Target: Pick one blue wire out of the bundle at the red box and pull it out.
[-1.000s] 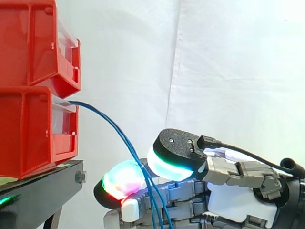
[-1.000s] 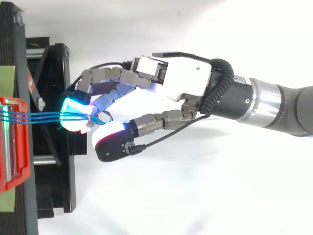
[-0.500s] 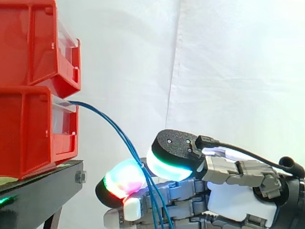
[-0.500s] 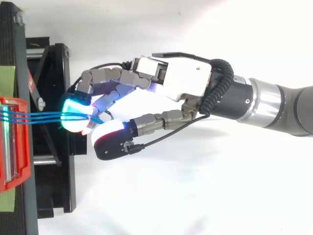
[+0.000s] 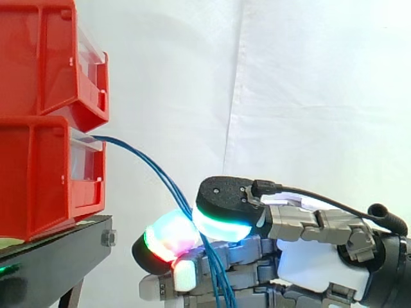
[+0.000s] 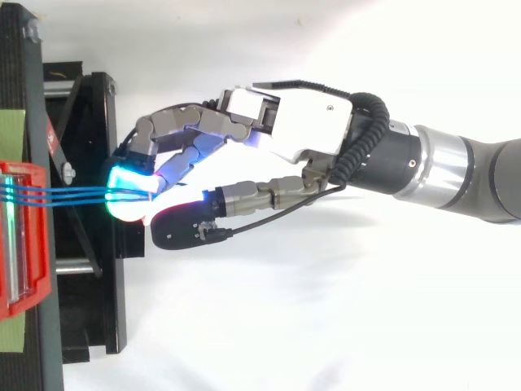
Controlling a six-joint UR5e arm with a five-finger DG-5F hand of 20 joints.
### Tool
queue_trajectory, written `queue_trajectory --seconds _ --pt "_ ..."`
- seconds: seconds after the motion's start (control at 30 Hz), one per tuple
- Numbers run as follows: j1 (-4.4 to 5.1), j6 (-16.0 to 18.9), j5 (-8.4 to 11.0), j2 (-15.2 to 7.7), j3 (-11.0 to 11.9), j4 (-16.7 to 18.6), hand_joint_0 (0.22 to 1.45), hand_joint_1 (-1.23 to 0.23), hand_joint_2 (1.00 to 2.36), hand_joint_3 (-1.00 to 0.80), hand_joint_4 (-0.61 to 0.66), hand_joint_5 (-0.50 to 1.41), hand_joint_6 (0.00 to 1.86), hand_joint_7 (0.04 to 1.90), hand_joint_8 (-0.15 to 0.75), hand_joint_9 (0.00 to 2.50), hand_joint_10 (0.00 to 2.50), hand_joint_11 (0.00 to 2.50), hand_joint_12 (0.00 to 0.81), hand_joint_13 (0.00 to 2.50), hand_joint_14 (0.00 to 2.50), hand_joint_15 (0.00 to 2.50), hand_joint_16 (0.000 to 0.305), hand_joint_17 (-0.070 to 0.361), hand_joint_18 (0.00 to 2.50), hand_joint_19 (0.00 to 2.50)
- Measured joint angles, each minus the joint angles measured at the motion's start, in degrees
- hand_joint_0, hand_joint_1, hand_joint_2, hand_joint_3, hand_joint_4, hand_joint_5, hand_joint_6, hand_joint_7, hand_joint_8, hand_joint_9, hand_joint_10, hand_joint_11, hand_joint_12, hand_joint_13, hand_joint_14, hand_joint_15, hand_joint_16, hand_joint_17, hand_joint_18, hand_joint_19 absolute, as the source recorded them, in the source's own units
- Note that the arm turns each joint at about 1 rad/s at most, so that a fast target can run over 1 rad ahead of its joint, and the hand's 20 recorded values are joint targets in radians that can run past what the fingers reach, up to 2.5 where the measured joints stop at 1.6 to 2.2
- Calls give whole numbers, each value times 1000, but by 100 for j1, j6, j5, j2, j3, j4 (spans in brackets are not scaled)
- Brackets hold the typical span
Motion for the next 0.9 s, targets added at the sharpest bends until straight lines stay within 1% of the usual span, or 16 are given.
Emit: queue_trajectory --seconds 0.07,0.33,0.6,0.9 --pt "-4 0 -1 0 12 0 568 -621 1011 -62 242 -149 873 1125 305 777 15 530 419 483 9 239 65 147 424 270" --pt "-13 0 1 0 20 0 576 -640 1009 -33 224 -151 894 1129 310 780 17 537 423 489 8 235 67 150 438 260" --pt "-11 0 8 0 57 -20 590 -661 1007 23 180 -145 910 1146 316 844 16 626 422 534 10 270 67 151 463 261" --pt "35 49 6 62 64 -39 603 -697 1008 25 125 -144 909 1131 313 852 19 640 418 545 10 278 66 150 471 260"
